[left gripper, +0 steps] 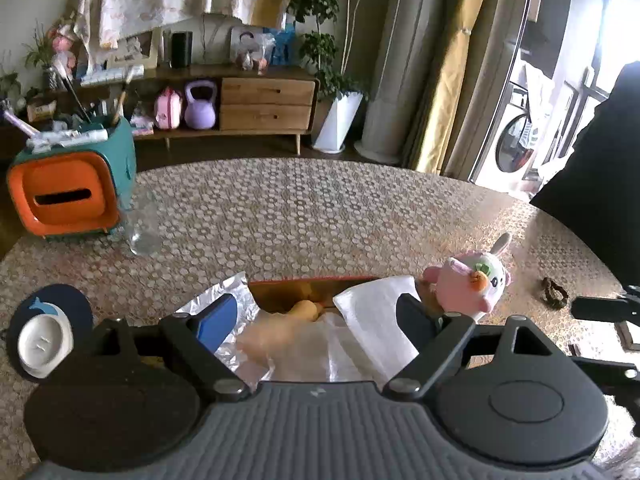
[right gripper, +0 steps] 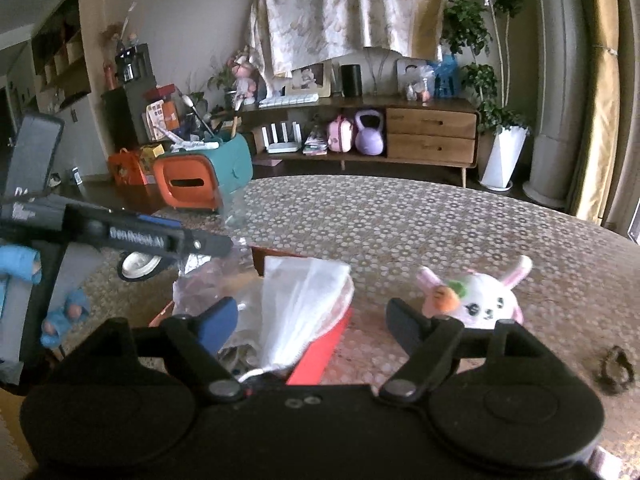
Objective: Organize soft objects
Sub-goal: 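Lower the plastic sheet and tissue into the tin and open both tools, then move the left tool to the brown hair tie while the right tool approaches the white packet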
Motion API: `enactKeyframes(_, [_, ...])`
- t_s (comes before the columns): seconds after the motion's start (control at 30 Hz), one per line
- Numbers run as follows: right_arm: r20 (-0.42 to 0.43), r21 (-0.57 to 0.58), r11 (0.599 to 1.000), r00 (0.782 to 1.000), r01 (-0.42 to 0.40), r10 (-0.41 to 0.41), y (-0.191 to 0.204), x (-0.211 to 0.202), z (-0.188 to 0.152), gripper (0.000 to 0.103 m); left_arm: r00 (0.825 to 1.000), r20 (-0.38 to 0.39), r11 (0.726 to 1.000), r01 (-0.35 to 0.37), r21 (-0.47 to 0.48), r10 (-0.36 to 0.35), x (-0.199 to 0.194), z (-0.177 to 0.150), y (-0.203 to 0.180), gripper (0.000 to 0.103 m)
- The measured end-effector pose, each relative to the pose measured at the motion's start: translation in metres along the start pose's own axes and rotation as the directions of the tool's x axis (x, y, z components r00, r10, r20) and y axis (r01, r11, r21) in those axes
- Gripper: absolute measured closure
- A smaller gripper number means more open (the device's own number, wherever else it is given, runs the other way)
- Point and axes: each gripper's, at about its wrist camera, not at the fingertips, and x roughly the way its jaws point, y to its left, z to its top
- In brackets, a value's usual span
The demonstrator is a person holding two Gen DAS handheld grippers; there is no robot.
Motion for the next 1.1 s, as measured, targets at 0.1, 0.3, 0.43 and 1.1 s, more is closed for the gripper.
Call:
enactKeyframes(0.1, [0.002, 0.002, 1.0, 1.0, 0.011, -0.011, -0.008, -0.017, -0.006, 0.021, 1.0, 0.018, 1.0, -0.008, 0.025, 0.007, -0.012, -0.001, -0.012, 0.016])
enactKeyframes(0.3, [0.015, 0.029, 0.999, 0.999, 0.04, -0.04, -0.024, -0.051, -0.019, 0.018, 0.998, 0.056, 0.996, -0.002, 0.084, -0.002, -0.033, -0.008, -0.048, 0.016])
enactKeyframes(0.43, [0.022, 0.055, 0.997, 0.998, 0.062, -0.064, -0.039, -0.07, -0.029, 0.015, 0.996, 0.058, 0.994, 0.057, 0.097, -0.062, -0.039, -0.012, -0.076, 0.016])
enactKeyframes(1.1, [-0.021, 0.137, 0.948, 0.957, 0.288, -0.288, -0.153, -0.128, -0.115, 0.008, 0.966, -0.008, 0.944, 0.255, 0.209, -0.259, 0.016, -0.031, -0.228, 0.001])
